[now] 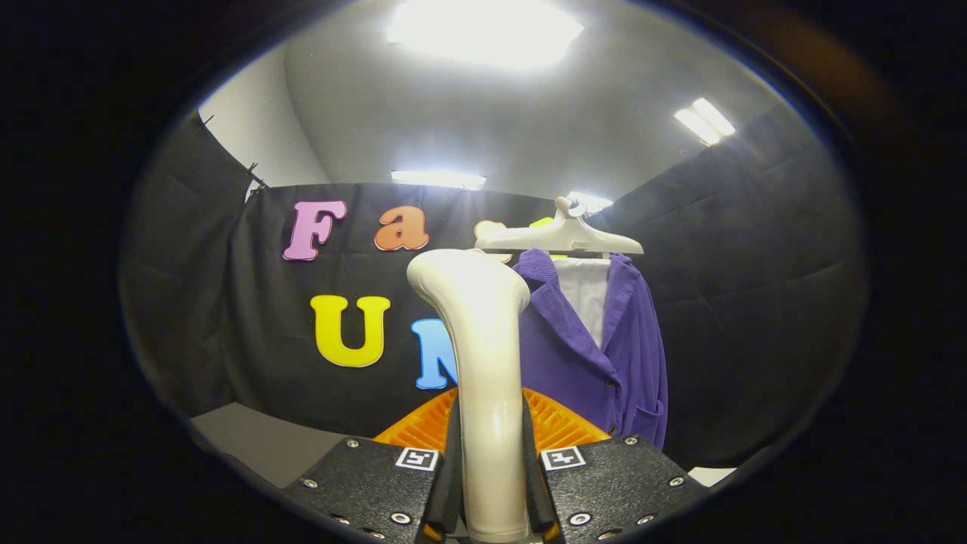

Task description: Iron the clothes twice with a garment steamer, once on the left side and once on the right side.

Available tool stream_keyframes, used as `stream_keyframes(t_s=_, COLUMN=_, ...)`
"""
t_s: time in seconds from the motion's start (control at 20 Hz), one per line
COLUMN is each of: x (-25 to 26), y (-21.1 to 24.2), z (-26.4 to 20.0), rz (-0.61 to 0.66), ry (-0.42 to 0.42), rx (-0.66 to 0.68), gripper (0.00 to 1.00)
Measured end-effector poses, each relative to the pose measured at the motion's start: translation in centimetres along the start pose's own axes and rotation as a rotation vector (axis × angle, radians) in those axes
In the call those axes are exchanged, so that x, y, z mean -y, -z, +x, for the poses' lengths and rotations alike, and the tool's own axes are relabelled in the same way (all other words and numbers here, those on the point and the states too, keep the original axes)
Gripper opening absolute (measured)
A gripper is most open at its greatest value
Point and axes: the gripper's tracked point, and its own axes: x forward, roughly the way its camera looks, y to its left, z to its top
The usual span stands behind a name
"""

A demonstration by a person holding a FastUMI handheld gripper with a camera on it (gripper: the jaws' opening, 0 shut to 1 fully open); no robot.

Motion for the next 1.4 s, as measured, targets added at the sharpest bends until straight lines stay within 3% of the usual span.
stream_keyframes(t_s=0.4, x=4.0, y=-1.4, z=8.3, rz=-0.021, ry=0.096, rx=0.022, gripper=0.35)
stream_keyframes(t_s=0.7, x=6.8, y=1.1, z=12.2, rz=-0.04, ry=0.126, rx=-0.005, gripper=0.35)
stream_keyframes(t_s=1.4, x=8.5, y=10.7, z=11.1, rz=-0.063, ry=0.122, rx=-0.123, gripper=0.35)
